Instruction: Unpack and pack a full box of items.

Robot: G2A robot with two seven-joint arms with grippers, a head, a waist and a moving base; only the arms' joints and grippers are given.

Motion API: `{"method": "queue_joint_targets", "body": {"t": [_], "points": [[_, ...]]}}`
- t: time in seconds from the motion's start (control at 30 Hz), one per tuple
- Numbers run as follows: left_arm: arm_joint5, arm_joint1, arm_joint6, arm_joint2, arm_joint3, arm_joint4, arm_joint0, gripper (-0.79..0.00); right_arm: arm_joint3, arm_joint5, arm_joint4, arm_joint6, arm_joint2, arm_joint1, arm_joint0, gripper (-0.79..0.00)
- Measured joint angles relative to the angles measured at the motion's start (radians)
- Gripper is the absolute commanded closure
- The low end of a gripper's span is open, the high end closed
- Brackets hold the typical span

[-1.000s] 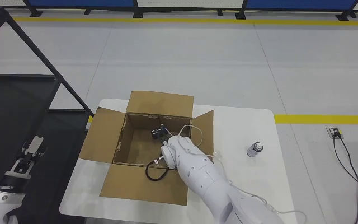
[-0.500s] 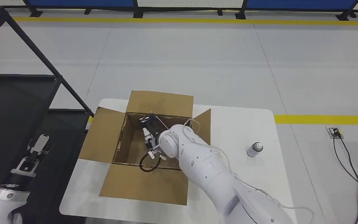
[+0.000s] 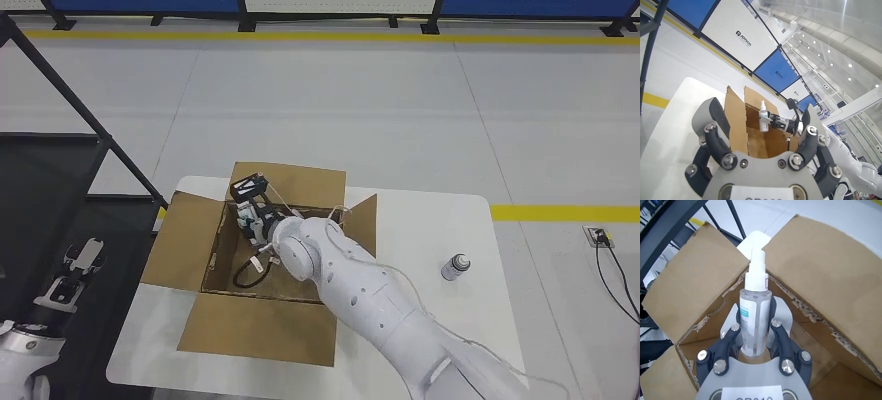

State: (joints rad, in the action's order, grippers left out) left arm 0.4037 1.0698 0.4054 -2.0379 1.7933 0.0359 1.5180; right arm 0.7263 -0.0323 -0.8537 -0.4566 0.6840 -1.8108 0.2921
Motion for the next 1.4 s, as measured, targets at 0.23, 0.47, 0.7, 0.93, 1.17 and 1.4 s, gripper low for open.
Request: {"method": "queue_joint_targets", "body": {"t": [0.23,0.47,0.7,0.93,1.17,1.4], "points": [[0.005,-0.001,0.007,0.015,0.013,0.007,0.0,-0.785,0.715,-0.125,-0.326,-0.272,0.196,0.154,0.359,0.0],[0.011,-0.002,0.021,0.035,0.034,0.014,-0.001,-0.785,1.262,-0.145,-0.579,-0.422,0.367,0.224,0.722,0.0],[0.016,-0.003,0.04,0.067,0.063,0.029,-0.007,-0.785,1.604,-0.202,-0.617,-0.438,0.566,0.257,1.063,0.0],[0.012,-0.003,0.037,0.105,0.087,0.045,-0.013,-0.785,1.59,-0.195,-0.387,-0.441,0.833,0.273,1.304,0.0],[0.008,-0.003,0.019,0.105,0.11,0.045,-0.008,-0.785,1.313,-0.231,-0.261,-0.497,0.982,0.283,1.233,0.0],[0.005,-0.002,0.016,0.103,0.114,0.04,-0.007,-0.785,1.036,-0.273,-0.305,-0.536,1.022,0.3,1.042,0.0]]}}
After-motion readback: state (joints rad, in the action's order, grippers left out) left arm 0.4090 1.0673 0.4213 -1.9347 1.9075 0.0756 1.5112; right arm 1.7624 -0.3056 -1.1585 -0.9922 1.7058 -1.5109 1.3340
